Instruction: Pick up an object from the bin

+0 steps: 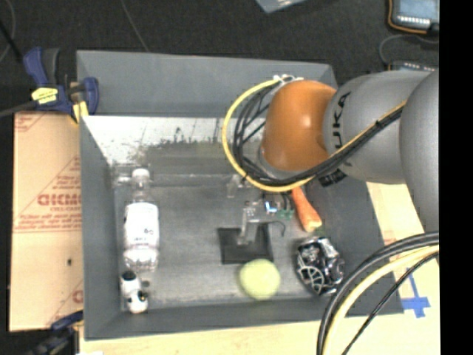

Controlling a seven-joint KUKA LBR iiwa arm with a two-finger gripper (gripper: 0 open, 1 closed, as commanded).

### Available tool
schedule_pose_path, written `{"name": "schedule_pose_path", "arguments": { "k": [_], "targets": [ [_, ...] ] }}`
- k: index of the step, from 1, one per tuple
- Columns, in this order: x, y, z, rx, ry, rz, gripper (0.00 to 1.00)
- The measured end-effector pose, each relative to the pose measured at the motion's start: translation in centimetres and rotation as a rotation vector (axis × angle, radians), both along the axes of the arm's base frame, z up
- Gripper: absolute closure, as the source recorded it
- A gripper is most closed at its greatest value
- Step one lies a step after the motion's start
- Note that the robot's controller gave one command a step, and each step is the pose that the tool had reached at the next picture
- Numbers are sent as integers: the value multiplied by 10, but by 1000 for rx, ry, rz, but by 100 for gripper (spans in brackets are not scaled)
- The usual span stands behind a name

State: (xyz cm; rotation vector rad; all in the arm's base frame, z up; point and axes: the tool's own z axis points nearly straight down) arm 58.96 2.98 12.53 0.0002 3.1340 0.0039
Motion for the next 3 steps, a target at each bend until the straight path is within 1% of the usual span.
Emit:
{"name": "schedule_pose_path", "arguments": {
  "k": [1,2,3],
  "targets": [
    [-13,-30,-47,-2,3,179,100],
    [-13,-30,-47,-2,3,179,100],
    [-16,-35,-5,-2,8,189,100]
  ]
}}
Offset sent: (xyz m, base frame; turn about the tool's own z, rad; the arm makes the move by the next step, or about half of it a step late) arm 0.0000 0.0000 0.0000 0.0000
